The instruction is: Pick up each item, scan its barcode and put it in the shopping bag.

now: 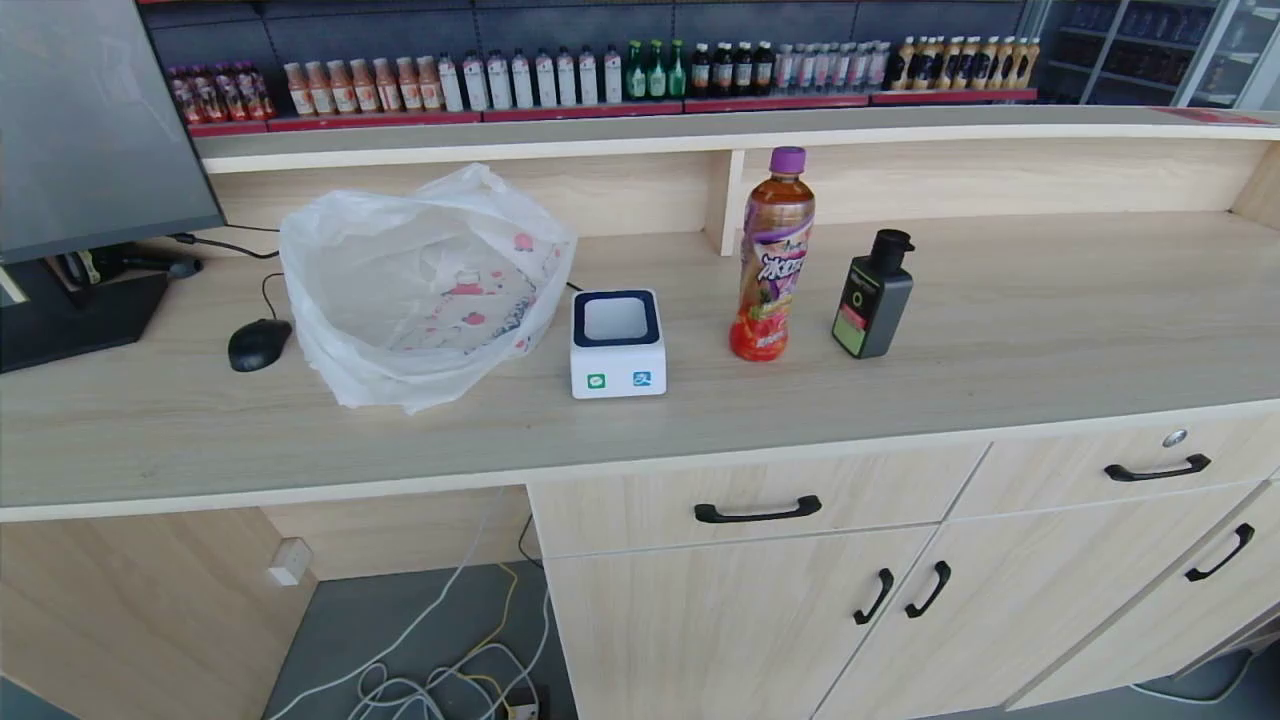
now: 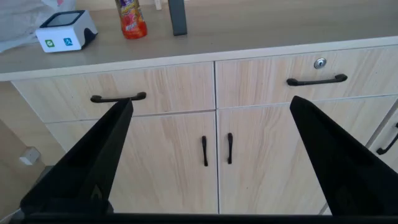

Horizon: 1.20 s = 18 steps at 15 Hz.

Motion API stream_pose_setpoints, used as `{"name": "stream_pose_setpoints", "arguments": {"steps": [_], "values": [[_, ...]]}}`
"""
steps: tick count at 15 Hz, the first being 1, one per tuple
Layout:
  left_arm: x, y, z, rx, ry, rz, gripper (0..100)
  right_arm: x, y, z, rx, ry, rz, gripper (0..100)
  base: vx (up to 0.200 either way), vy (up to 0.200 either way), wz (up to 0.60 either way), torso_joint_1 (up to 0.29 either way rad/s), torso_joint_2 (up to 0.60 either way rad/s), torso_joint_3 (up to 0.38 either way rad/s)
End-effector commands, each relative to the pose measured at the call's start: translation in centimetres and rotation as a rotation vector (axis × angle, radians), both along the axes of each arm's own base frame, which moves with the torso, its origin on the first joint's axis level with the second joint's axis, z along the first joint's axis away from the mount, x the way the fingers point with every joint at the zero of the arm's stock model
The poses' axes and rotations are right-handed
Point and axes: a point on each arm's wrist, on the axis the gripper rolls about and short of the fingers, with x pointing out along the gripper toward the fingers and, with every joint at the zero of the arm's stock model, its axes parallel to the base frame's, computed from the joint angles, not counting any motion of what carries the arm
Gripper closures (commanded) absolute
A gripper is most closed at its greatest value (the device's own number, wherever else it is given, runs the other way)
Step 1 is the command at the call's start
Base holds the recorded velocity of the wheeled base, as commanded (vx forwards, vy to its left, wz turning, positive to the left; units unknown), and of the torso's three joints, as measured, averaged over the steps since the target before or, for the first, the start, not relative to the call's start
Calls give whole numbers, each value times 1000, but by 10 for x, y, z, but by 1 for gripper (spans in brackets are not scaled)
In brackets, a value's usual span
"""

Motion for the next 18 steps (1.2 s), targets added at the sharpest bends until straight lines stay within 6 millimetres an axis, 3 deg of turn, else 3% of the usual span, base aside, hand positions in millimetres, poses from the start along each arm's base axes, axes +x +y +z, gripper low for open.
{"name": "stream_pose_setpoints", "arguments": {"steps": [1,5,11,16,18], "values": [[0,0,0,0,0,-1,0,10,0,8,-5,65,11,0,0,0,0,0,0,0],[0,0,0,0,0,-1,0,20,1,24,-15,95,19,0,0,0,0,0,0,0],[0,0,0,0,0,0,0,63,2,54,-42,68,17,0,0,0,0,0,0,0],[0,0,0,0,0,0,0,82,4,74,-67,93,40,0,0,0,0,0,0,0],[0,0,0,0,0,0,0,98,5,86,-89,113,41,0,0,0,0,0,0,0]]}}
